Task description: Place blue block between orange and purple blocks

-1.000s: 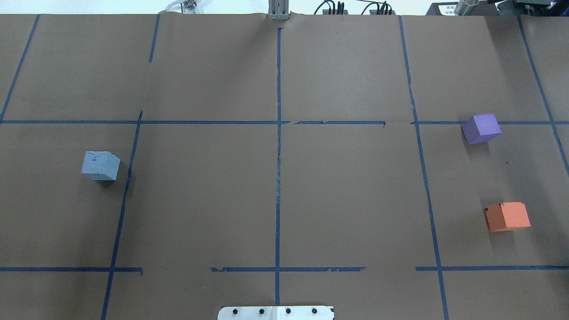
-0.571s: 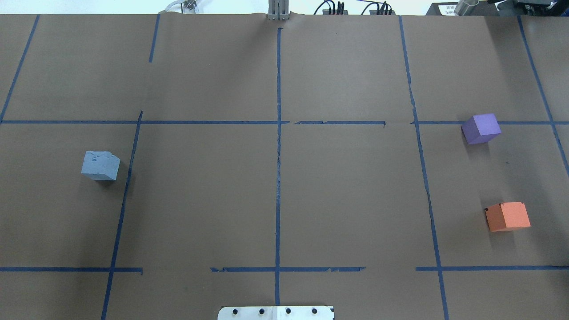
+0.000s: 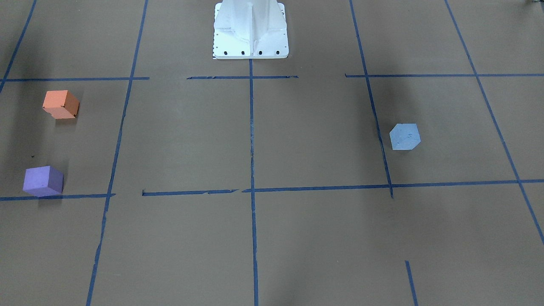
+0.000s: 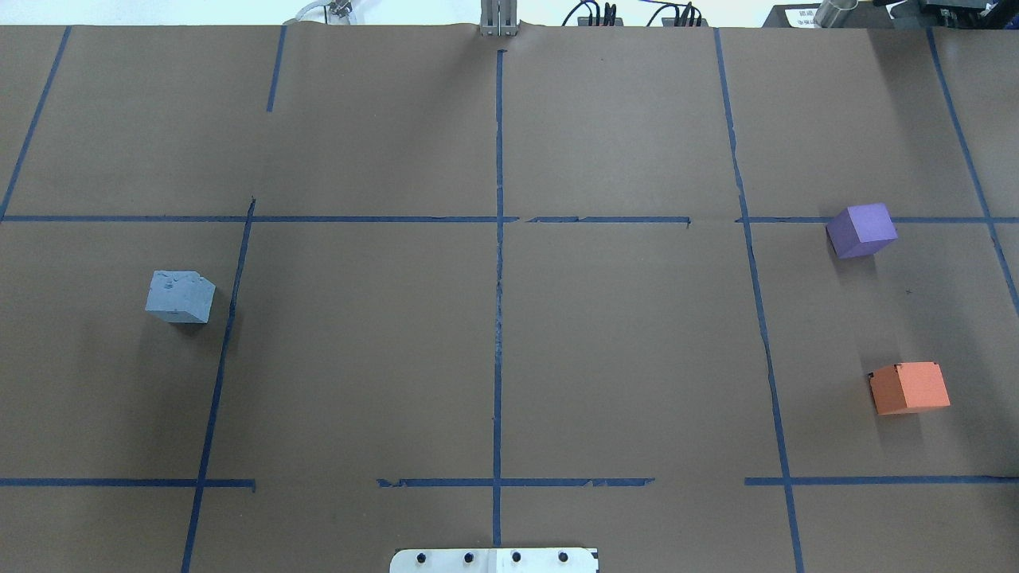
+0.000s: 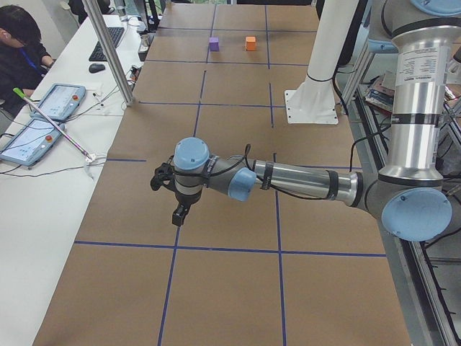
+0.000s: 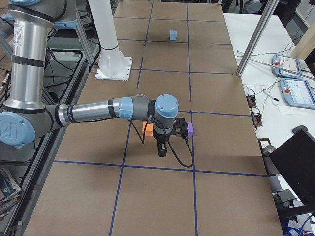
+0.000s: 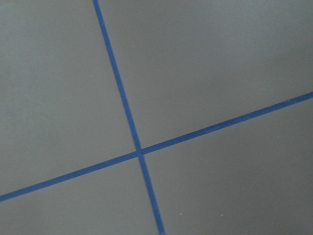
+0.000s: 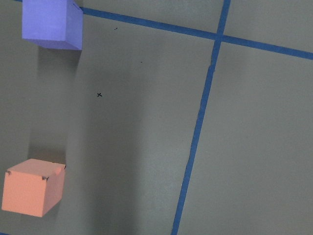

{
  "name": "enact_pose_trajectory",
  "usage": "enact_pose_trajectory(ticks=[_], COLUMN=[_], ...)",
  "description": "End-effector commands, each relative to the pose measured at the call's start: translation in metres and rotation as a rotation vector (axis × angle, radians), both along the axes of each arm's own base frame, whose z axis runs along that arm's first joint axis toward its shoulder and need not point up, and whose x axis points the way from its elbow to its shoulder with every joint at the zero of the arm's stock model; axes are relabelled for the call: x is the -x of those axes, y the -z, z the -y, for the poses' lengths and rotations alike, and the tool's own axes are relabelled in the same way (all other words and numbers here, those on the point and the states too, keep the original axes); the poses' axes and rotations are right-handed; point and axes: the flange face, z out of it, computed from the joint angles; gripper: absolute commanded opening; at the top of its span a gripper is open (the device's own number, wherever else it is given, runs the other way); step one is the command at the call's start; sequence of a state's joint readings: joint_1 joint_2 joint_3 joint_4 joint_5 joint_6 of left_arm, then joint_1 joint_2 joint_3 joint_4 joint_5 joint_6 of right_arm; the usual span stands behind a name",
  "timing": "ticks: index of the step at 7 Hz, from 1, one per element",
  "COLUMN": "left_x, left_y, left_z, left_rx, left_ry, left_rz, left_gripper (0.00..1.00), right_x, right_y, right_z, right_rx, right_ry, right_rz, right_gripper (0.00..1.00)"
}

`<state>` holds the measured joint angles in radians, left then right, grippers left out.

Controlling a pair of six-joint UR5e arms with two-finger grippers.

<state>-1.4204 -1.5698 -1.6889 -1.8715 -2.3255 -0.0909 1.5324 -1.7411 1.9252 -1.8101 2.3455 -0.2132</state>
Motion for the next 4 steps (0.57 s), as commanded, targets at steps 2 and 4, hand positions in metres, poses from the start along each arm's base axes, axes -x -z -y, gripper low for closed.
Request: enact_pose_trajectory(ticks=[2,4], left_x=[-0.161,-0.203], left_y=[0.029,0.039], left_z=[-0.021,-0.033], left_rx=[0.182,0.257], left_ry=[-0.001,0.076], left_rz=[-0.115,-0.145], left_gripper=[1.0,1.0], right_x=[0.0,0.0], right_y=[0.0,0.0], right_z=[0.0,0.0], right_rx=[0.0,0.0], right_ry=[0.0,0.0], right_rz=[0.0,0.0], right_gripper=[1.0,1.0])
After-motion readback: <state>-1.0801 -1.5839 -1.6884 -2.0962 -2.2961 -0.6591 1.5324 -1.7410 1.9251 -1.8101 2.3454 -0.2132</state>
